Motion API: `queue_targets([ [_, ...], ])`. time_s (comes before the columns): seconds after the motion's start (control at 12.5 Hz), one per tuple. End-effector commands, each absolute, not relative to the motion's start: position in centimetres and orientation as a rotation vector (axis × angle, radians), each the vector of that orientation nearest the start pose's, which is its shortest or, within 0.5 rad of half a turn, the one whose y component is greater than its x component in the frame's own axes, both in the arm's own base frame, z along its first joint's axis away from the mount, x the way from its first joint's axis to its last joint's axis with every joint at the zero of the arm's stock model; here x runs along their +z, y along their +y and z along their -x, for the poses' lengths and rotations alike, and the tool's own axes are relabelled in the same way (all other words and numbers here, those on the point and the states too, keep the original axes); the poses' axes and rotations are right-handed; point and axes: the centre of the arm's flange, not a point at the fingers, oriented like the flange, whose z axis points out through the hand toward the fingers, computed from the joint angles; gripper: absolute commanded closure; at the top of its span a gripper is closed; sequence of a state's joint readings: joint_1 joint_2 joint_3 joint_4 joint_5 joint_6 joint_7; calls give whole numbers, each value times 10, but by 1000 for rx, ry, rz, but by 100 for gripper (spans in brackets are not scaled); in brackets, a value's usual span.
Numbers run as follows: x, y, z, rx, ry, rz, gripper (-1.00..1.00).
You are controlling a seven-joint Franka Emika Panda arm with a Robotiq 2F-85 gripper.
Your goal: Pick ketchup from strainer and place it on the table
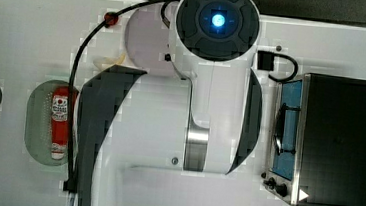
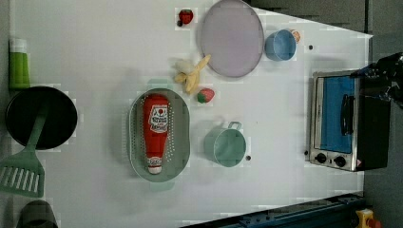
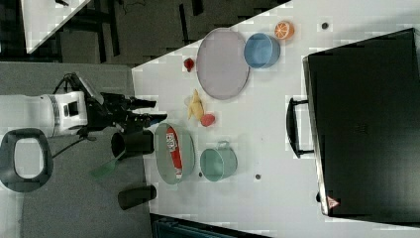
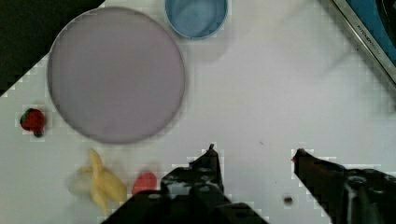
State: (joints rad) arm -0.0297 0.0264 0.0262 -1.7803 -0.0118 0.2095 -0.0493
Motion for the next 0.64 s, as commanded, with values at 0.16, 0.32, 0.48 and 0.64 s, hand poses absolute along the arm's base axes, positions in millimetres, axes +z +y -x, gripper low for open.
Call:
queue_targets([
  [0.16, 584, 12, -504, 57, 1242, 2904, -82],
  [0.32, 580, 46, -509, 20, 1146, 2938, -100],
  [0.48, 572, 95, -513, -12, 1010, 2984, -100],
  [0.64, 557, 150, -510, -3, 859, 3037, -100],
])
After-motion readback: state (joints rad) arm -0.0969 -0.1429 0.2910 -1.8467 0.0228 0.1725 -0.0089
